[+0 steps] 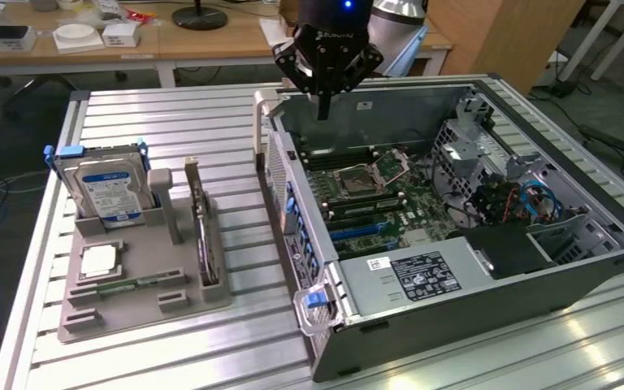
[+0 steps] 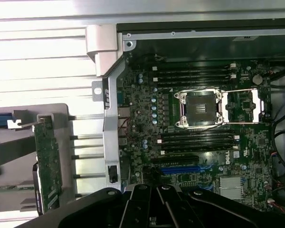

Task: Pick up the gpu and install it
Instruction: 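Reach for the gpu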

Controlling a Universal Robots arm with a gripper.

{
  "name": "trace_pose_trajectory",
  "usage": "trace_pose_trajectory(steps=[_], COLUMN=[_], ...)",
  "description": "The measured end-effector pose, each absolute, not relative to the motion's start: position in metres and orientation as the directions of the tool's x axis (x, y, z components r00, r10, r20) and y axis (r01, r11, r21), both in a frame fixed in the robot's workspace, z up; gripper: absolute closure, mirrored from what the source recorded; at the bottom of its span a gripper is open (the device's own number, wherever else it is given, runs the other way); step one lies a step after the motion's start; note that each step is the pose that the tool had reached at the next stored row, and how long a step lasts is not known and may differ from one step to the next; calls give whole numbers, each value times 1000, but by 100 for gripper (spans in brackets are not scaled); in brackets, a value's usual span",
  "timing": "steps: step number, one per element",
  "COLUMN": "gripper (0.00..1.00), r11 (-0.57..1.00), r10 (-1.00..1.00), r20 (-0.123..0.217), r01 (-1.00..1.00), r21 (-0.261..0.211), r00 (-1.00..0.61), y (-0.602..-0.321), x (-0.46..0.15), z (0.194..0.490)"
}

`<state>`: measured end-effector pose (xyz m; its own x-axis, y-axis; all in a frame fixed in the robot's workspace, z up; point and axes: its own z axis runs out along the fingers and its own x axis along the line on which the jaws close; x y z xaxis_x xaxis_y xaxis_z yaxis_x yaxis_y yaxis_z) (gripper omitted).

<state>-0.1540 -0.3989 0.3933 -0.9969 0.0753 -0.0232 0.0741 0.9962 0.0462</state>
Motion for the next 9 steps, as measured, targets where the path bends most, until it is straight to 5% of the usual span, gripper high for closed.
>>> trace_pose_trajectory(steps=[9], gripper=[90], r11=[996], r10=[75], r20=[-23], r01=[74], r21=[46], r00=[-997], y=[-399], x=[-165], z=[393])
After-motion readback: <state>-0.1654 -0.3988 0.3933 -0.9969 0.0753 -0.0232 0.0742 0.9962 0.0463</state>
